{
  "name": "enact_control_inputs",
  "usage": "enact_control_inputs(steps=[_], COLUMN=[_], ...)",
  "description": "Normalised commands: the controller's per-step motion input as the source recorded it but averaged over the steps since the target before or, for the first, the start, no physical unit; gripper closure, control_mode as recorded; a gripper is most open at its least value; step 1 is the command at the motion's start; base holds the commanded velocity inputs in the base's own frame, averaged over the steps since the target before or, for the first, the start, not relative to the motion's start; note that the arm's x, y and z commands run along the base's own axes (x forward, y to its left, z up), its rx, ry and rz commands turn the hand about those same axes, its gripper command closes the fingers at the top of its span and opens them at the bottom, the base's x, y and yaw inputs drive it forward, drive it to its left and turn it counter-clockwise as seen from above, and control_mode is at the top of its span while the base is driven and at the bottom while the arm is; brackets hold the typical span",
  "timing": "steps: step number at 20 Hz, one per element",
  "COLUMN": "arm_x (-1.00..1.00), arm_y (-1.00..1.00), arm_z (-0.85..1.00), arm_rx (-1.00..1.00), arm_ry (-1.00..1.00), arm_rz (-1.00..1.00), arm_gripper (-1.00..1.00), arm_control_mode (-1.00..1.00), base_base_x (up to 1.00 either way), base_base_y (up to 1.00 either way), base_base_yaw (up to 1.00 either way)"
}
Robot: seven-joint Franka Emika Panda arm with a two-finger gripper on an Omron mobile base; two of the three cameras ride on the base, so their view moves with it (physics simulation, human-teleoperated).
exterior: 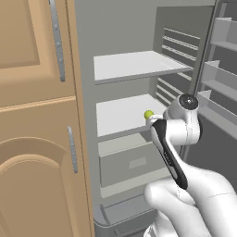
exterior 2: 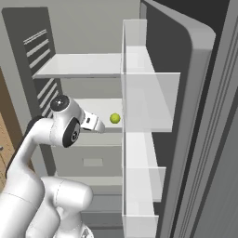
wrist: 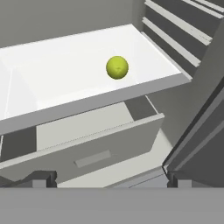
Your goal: Retrieve the apple and pear from the fridge and place them into the bowl on the dining table.
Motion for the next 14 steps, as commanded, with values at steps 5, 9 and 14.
enact_control_inputs(steps=[5,9,14], arm_x=[0.21,0.16,0.15], arm_y=[0.0,0.0,-0.03], arm_z=[-0.11,-0.11,-0.02], arm_rx=[0.0,0.0,0.0], arm_ry=[0.0,0.0,0.0], arm_rz=[0.0,0.0,0.0], arm_gripper=[-1.0,-1.0,-1.0], arm_control_mode=[-1.0,-1.0,-1.0], base_base_x=[0.0,0.0,0.0], base_base_y=[0.0,0.0,0.0], base_base_yaw=[0.0,0.0,0.0])
